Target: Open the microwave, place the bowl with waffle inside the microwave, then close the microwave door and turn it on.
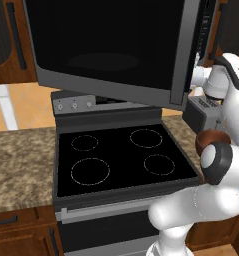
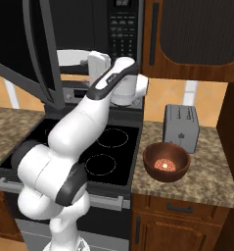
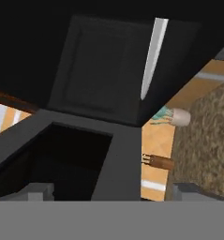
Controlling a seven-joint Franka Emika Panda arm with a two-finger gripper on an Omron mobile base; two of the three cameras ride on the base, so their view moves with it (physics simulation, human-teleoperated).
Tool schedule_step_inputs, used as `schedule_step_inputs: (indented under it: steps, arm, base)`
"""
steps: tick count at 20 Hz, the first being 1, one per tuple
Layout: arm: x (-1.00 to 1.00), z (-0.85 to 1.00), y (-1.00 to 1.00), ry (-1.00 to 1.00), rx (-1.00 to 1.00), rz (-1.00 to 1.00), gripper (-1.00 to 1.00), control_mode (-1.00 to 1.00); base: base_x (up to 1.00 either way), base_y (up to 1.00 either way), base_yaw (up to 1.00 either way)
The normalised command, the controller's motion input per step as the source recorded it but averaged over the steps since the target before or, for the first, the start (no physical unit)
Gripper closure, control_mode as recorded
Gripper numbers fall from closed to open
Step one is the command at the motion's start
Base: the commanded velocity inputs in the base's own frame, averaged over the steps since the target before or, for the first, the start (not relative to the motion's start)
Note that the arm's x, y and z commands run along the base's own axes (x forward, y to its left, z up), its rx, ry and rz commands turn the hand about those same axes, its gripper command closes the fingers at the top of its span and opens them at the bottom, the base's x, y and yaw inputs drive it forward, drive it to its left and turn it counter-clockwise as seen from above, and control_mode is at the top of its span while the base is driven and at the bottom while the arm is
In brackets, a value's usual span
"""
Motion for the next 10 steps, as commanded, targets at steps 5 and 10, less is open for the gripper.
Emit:
schedule_step_inputs:
  steps: [5,10]
  arm:
    - [-0.43,0.0,0.37,0.0,0.04,0.23,-1.0,-1.0]
    - [-0.67,0.0,0.55,-0.02,0.0,0.2,-1.0,-1.0]
  base:
    - [0.0,0.0,0.0]
    - [0.0,0.0,0.0]
